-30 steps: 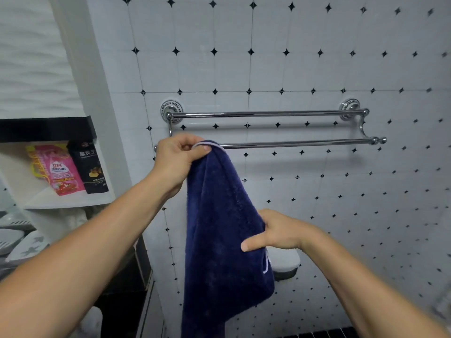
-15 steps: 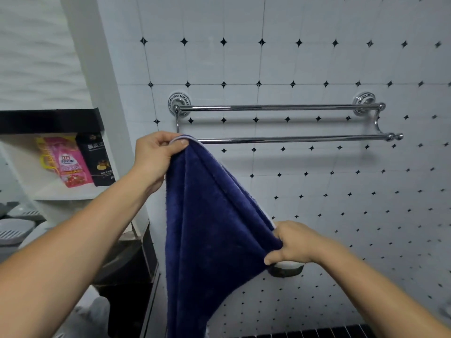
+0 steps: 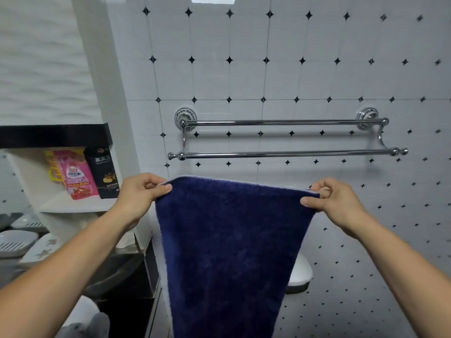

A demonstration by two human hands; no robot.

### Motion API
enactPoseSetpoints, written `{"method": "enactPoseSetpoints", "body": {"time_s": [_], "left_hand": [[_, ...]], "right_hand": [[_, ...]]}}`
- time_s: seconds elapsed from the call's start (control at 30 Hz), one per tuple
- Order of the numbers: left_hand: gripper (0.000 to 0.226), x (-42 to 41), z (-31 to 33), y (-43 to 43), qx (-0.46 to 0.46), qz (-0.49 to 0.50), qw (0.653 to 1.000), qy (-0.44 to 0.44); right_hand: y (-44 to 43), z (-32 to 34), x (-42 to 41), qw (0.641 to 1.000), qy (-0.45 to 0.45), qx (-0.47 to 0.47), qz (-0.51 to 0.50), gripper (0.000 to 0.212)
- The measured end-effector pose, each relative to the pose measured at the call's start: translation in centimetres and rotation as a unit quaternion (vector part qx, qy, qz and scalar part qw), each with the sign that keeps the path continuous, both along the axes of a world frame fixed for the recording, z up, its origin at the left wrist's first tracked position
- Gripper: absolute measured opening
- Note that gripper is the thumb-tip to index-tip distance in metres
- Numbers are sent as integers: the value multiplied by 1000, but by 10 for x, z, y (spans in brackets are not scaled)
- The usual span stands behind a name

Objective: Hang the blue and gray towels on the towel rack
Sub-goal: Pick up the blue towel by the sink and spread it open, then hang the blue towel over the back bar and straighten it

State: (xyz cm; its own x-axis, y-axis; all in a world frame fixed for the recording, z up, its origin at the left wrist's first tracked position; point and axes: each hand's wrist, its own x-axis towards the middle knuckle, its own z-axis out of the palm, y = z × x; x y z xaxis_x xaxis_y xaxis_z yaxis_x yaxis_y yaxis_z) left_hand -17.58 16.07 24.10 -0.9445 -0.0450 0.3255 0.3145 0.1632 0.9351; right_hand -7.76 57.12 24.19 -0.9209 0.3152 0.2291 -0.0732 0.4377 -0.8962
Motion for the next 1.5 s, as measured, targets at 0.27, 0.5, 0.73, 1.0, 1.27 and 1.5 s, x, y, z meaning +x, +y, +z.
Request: {"method": "enactPoseSetpoints", "body": {"time_s": [0.27, 0.5, 0.73, 1.0, 1.27, 1.5], "left_hand": [[21, -4, 2, 1, -72, 5, 997, -24], [28, -9, 13, 22, -97, 11, 995, -5], [15, -7, 15, 54, -160, 8, 987, -27], [14, -12, 20, 70, -32, 6, 997, -63], [18, 2, 8, 73, 63, 79, 990, 96], [20, 29, -46, 39, -111, -145, 962, -202]], "right_hand": [[3, 33, -8, 1000, 0, -29, 13, 11], [22, 48, -3, 999, 25, -5, -30, 26], [36, 29, -15, 993, -20, -109, -36, 6], [45, 30, -25, 993, 19, -114, 8, 5], [40, 15, -26, 986, 127, -105, 34, 15], [55, -22, -13, 991, -96, -11, 93, 5]]}}
